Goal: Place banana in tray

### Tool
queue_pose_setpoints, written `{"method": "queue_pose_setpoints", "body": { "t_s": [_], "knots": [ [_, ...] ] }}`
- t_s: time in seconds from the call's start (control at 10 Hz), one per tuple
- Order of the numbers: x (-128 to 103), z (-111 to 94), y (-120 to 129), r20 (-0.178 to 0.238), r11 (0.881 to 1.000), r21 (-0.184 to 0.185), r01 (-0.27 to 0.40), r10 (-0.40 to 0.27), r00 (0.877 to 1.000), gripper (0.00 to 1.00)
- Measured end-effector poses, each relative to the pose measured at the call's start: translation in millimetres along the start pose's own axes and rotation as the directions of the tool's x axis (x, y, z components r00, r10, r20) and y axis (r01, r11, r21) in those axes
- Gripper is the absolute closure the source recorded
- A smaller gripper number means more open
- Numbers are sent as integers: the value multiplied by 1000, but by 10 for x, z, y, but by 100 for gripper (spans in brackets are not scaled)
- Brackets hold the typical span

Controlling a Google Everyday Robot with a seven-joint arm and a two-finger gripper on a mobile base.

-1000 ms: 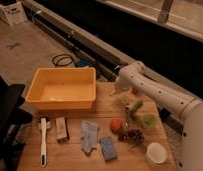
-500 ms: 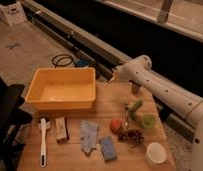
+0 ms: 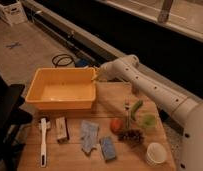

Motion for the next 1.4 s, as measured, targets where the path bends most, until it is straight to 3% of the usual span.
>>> {"method": "queue_pose_setpoints", "body": {
  "t_s": [0.1,0.2,0.4,0.5,0.6,0.7,0.9,1.0,1.2,1.4],
  "knots": [
    [-146,70,-139,43,999,32,30,-31,999,100],
    [-336,131,-324,112,994,84,67,-76,991,100],
    [-621,233,-517,230,983,150,108,-141,963,100],
    [-750,290,-566,290,978,175,115,-162,943,100],
    [-893,352,-591,387,973,201,116,-188,903,100],
    [-968,387,-575,438,971,212,111,-196,877,100],
    [-1101,505,-497,494,972,212,104,-198,847,99],
    [-1159,551,-472,512,973,208,104,-199,836,93],
    [-1183,606,-380,535,976,194,100,-191,823,71],
    [-1206,660,-303,544,980,172,100,-179,820,50]
  ]
}}
